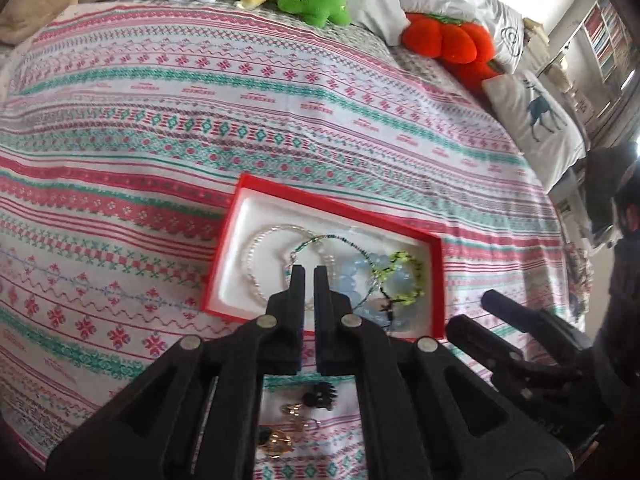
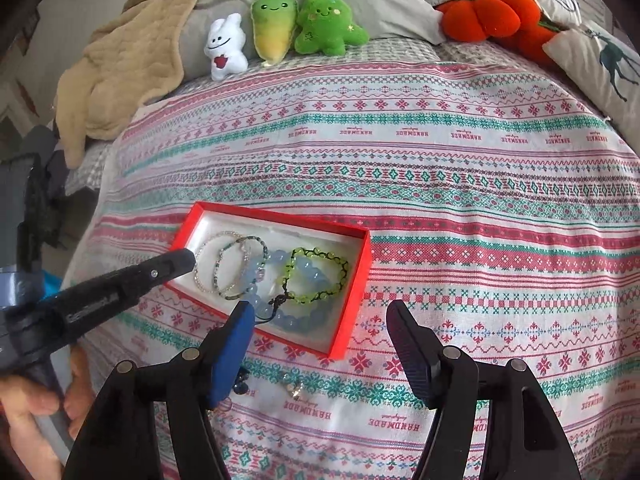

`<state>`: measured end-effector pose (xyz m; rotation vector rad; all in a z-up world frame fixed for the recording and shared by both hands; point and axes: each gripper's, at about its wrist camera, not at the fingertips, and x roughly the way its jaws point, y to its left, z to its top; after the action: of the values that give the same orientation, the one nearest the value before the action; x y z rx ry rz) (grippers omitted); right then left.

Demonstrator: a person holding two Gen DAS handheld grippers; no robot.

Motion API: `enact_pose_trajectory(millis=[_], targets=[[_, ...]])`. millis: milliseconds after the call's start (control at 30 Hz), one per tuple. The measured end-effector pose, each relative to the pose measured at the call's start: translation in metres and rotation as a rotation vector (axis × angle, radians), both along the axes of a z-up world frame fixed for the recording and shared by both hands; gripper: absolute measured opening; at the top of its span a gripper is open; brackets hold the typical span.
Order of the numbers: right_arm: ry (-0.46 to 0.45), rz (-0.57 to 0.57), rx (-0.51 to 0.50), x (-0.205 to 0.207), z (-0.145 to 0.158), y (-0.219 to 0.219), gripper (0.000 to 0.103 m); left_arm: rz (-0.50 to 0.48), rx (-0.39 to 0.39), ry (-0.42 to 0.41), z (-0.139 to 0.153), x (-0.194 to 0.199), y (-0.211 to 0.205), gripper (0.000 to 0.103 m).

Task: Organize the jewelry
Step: 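Open both grippers and withdraw them from the red box, then move the left gripper down to the gold ring with the green stone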

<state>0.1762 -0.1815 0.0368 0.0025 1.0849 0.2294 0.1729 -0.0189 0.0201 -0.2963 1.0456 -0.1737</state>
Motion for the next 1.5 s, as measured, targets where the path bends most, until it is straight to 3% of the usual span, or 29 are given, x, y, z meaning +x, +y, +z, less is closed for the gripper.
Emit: enact_pose_trajectory(millis=[67, 133, 233, 433, 700, 967, 1133, 1500], targets=[[0.003, 0.007, -0.01, -0.002, -0.001, 0.002, 0.07, -0.004, 0.049, 0.005, 0.0, -0.002, -0.003, 0.014], [0.005, 0.012, -0.017, -0.005, -0.001, 0.003, 0.07, -0.006, 0.079, 0.003, 0.0, -0.003, -0.005, 0.038], [0.006, 0.022, -0.026, -0.008, 0.001, 0.002, 0.073, -0.01, 0.106, -0.001, 0.006, -0.009, -0.007, 0.056], [0.012, 0.005, -0.029, -0.018, 0.008, -0.004, 0.079, -0.039, 0.186, 0.002, 0.014, -0.027, -0.006, 0.077], [0.041, 0.041, -0.081, -0.04, 0.005, 0.002, 0.082, -0.057, 0.236, 0.053, 0.009, -0.05, 0.003, 0.082], [0.076, 0.067, -0.082, -0.058, 0.003, 0.012, 0.082, -0.098, 0.228, 0.109, -0.003, -0.071, 0.005, 0.082], [0.102, 0.07, -0.098, -0.063, -0.003, 0.013, 0.083, -0.101, 0.196, 0.177, -0.016, -0.081, 0.011, 0.082], [0.165, 0.037, -0.09, -0.064, -0.019, 0.005, 0.083, -0.094, 0.063, 0.237, -0.033, -0.091, 0.021, 0.082]])
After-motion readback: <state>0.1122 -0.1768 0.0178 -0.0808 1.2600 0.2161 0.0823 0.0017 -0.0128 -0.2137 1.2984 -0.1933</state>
